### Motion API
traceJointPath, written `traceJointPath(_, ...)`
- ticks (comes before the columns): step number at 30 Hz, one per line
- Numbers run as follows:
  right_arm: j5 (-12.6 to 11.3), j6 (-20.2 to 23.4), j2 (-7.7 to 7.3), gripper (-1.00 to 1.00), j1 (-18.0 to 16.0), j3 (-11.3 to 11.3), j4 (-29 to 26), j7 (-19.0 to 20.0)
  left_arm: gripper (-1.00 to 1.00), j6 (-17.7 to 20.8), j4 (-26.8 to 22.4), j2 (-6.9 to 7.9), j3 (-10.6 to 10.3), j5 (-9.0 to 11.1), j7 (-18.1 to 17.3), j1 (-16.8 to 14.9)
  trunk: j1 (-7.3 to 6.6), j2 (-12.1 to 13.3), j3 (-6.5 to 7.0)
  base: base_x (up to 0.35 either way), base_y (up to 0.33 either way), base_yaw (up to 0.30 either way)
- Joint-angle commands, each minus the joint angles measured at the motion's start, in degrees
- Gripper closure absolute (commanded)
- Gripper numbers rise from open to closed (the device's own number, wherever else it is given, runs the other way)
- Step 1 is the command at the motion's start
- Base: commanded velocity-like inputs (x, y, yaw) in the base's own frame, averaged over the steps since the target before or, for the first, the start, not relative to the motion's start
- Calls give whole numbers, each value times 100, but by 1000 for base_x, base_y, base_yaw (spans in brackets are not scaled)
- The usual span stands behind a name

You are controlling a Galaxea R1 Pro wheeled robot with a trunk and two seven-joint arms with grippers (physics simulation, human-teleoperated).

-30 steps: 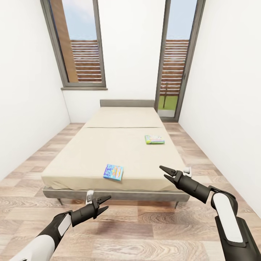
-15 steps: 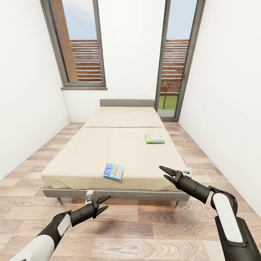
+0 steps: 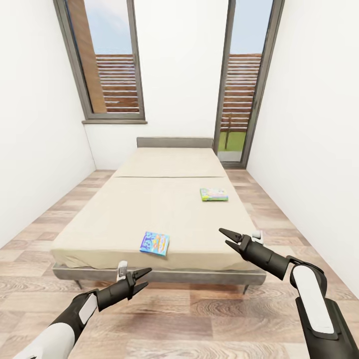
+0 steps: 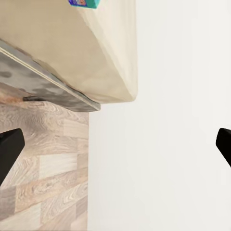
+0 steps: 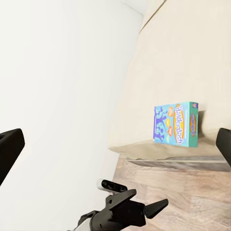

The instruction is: Put all the toys in the child's room - the three board games (two on the bed and one on the table), the two jigsaw puzzles on the table, and the tennis ball on the table - inside the toy box on the table in the child's room.

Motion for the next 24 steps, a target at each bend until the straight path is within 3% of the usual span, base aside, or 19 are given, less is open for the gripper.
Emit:
traceJointPath(1, 56, 27, 0, -100, -4, -7, -4, 62, -100, 43, 2, -1, 11, 14, -9, -3, 0, -2, -5, 84, 0, 0)
traceJointPath(14, -13, 107, -82, -100, -4, 423, -96, 334, -100, 28, -7, -11, 13, 14, -9, -3, 0, -2, -5, 138, 0, 0)
traceJointPath(19, -21, 107, -101, -100, 1, 645, -99, 1110, -100, -152, -7, -14, 6, 14, -9, -3, 0, -2, -5, 12, 0, 0)
traceJointPath(24, -13, 107, -108, -100, 4, 797, -106, 1405, -100, -204, -7, -15, 4, 14, -9, -3, 0, -2, -5, 43, 0, 0)
